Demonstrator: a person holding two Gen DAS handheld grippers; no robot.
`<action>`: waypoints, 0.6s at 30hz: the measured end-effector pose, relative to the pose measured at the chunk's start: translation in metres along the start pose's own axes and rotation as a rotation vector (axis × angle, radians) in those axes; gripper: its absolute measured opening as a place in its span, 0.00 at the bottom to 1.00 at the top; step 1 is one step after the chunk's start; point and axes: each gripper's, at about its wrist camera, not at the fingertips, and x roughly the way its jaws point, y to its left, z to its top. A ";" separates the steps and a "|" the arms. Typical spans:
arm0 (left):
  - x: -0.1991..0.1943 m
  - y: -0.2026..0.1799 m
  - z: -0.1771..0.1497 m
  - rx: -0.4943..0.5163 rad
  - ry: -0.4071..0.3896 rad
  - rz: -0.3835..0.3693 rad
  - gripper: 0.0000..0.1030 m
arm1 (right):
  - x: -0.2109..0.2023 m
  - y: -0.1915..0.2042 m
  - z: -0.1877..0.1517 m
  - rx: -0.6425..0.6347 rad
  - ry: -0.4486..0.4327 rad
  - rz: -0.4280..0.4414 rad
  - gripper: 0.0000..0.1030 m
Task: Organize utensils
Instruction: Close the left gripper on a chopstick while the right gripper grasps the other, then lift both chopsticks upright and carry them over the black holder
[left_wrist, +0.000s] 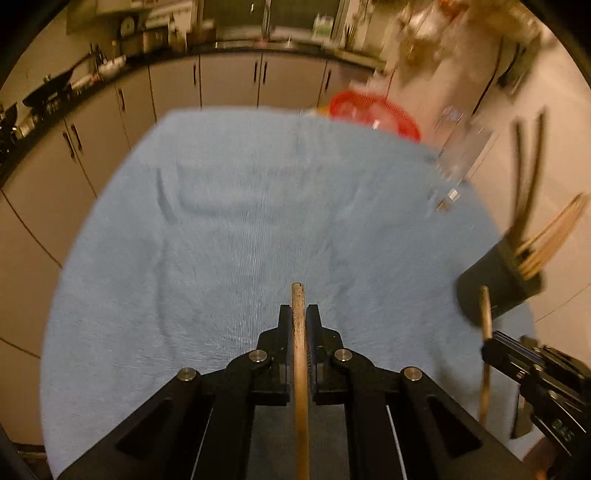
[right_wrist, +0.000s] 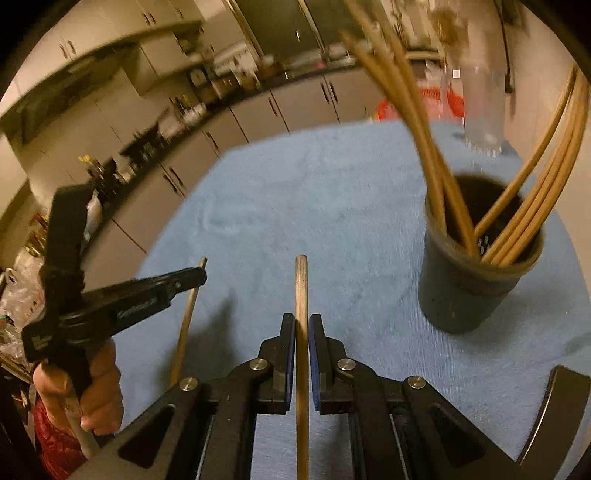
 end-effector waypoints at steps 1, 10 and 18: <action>-0.013 -0.001 0.001 0.000 -0.031 -0.014 0.07 | -0.009 0.003 0.001 -0.006 -0.034 0.002 0.07; -0.101 -0.016 0.001 0.026 -0.247 -0.063 0.07 | -0.075 0.030 -0.001 -0.061 -0.261 0.004 0.07; -0.125 -0.014 -0.001 0.034 -0.293 -0.085 0.07 | -0.097 0.046 -0.006 -0.080 -0.330 0.005 0.07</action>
